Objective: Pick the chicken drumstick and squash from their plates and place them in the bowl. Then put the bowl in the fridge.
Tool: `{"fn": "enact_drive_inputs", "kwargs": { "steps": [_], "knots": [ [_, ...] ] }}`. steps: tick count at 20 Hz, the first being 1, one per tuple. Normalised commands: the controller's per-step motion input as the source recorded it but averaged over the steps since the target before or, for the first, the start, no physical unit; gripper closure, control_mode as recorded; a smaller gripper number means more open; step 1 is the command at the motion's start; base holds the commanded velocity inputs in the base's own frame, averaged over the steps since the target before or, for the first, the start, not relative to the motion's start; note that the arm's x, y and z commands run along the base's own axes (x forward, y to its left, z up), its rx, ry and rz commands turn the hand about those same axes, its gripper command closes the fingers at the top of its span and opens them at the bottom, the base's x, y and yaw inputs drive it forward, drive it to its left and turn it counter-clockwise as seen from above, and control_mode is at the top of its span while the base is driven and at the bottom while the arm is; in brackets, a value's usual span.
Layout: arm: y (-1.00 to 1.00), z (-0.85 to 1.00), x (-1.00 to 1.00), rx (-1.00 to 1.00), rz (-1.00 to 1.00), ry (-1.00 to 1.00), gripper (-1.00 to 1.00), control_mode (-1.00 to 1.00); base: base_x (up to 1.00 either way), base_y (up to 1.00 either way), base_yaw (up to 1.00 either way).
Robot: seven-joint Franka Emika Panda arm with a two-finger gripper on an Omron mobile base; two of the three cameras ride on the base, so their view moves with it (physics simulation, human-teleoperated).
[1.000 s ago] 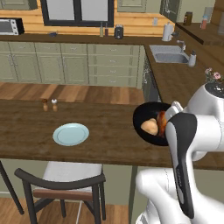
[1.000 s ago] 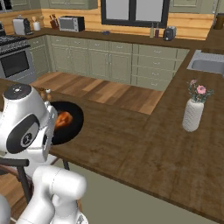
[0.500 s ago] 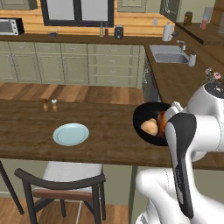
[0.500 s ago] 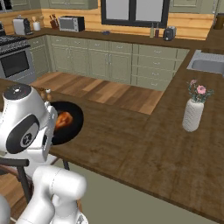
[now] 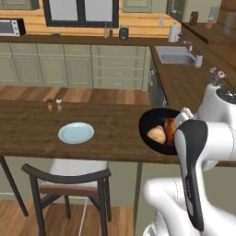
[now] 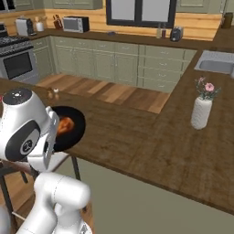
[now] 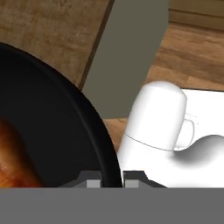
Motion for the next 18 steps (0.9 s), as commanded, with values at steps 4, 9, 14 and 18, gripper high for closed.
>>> {"fn": "enact_drive_inputs", "kwargs": {
  "steps": [4, 9, 14, 18],
  "knots": [
    [0.00, 0.00, 0.00, 0.00, 0.00, 0.00, 1.00, 1.00, -0.91, 0.10, 0.00],
    [0.00, 0.00, 0.00, 0.00, 0.00, 0.00, 1.00, 1.00, -0.96, 0.24, 0.00],
    [0.00, 0.00, 0.00, 0.00, 0.00, 0.00, 1.00, 1.00, -0.49, 0.65, 0.00],
    [0.00, 0.00, 0.00, 0.00, 0.00, 0.00, 1.00, 1.00, -0.02, 1.00, 0.00]
  ]
}}
